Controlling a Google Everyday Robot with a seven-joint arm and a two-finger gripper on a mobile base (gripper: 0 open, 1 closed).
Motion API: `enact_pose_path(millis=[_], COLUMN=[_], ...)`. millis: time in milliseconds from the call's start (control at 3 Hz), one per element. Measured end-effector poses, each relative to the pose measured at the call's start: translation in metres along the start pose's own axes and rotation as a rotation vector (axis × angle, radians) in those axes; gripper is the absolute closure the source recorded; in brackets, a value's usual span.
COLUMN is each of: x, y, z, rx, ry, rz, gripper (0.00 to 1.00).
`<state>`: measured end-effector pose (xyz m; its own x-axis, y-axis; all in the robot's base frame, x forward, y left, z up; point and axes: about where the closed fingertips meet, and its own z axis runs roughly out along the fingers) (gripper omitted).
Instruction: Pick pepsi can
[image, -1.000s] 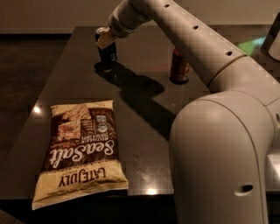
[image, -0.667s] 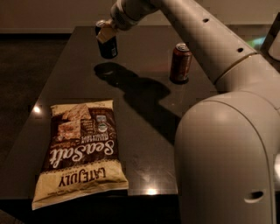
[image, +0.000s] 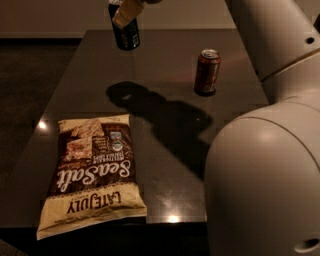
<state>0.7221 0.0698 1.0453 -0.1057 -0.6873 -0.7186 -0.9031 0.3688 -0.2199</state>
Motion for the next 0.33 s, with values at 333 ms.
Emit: enact_pose_path(millis=[333], x=[0.0], y=[0.0], z=[0.0001], rx=[0.0], ry=[0.0], rz=[0.0], gripper=[1.0])
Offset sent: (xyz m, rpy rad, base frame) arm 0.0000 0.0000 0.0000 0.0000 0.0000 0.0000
